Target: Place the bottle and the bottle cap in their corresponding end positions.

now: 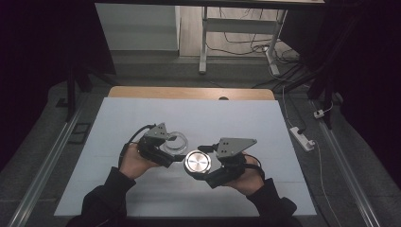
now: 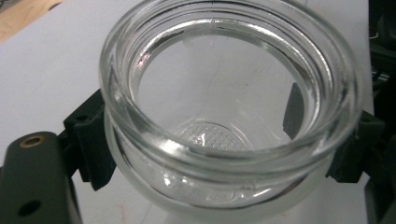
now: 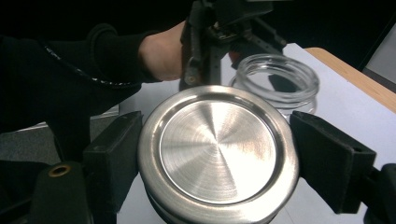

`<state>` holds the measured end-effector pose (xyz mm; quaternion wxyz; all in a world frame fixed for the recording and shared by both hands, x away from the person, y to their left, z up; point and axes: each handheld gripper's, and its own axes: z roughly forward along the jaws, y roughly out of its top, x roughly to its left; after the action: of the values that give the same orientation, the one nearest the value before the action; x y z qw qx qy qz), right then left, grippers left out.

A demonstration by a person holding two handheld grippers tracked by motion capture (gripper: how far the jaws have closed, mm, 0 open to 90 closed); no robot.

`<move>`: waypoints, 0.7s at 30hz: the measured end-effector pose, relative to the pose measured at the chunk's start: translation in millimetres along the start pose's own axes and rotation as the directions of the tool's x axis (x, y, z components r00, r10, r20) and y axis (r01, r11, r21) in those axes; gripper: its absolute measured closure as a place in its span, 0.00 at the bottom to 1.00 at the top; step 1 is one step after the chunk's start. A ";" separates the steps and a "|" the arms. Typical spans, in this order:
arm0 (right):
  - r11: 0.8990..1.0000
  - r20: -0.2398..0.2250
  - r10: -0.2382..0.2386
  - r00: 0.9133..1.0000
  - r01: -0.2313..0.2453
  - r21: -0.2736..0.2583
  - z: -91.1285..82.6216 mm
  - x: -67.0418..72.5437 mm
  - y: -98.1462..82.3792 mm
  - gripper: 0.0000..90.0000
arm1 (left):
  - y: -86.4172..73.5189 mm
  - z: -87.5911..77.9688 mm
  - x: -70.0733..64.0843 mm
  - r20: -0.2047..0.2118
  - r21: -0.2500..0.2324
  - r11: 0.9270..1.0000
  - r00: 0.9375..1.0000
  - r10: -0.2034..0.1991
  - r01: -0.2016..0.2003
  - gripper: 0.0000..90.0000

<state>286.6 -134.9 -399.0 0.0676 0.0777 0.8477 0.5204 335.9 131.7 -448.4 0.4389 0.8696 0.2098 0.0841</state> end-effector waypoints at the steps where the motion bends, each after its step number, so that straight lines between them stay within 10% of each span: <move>1: 1.000 -0.001 -0.002 1.000 0.002 -0.001 0.2 1.0 -0.5 0.22 | 0.8 0.1 0.6 -0.004 0.002 1.000 1.000 0.001 -0.001 0.18; 21: 1.000 0.008 0.011 1.000 -0.011 0.008 5.8 11.9 -20.6 0.22 | 17.3 19.3 15.8 -0.022 -0.003 1.000 1.000 0.013 -0.013 0.18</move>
<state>274.8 -136.6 -420.4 0.0679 0.0847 0.8490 0.5171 361.5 115.5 -446.8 0.4373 0.8693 0.2088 0.0970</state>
